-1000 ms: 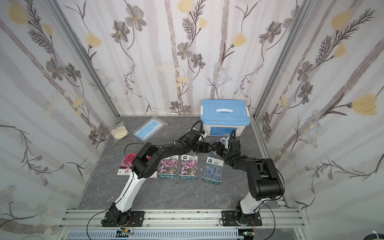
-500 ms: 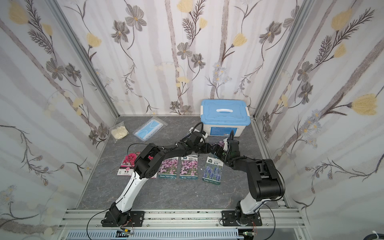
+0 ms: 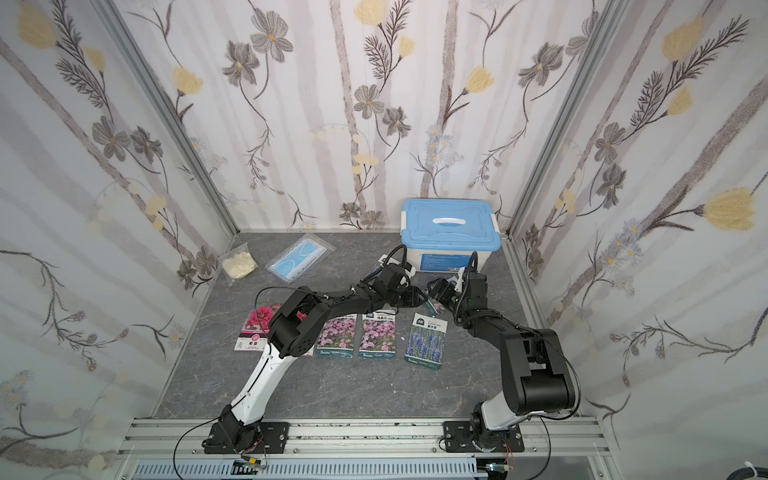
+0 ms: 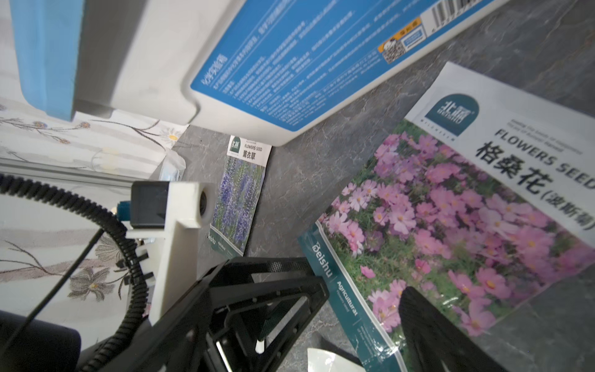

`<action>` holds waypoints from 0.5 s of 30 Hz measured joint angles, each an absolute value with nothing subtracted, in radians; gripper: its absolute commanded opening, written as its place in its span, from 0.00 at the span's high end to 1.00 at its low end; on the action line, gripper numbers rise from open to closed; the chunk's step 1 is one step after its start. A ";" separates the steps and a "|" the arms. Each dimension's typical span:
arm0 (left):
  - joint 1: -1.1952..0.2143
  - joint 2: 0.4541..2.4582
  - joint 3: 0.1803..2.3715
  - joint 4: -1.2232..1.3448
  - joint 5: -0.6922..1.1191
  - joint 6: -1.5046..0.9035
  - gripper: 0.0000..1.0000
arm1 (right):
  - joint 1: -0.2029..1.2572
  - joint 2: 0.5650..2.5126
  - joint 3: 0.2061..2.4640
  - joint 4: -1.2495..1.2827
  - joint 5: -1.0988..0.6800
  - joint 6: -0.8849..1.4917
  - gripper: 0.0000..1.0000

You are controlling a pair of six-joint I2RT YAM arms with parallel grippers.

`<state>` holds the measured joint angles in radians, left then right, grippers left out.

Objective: Arrange the seed packets in a row
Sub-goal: Pick up the seed packet from the center of the board.

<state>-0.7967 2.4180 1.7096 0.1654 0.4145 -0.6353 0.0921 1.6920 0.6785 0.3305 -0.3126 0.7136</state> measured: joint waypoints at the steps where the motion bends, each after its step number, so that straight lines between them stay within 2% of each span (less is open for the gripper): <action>1: -0.797 2.418 1.710 0.165 0.414 -0.635 0.60 | 0.085 1.698 0.685 0.332 -0.310 0.714 0.07; 15: -0.798 2.418 1.715 0.160 0.414 -0.635 0.59 | 0.026 1.877 0.833 0.286 -0.268 0.714 0.08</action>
<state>-0.7982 2.4180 1.7149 0.1596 0.4145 -0.6353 0.0261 1.8774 0.8330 0.2859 -0.2676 0.7136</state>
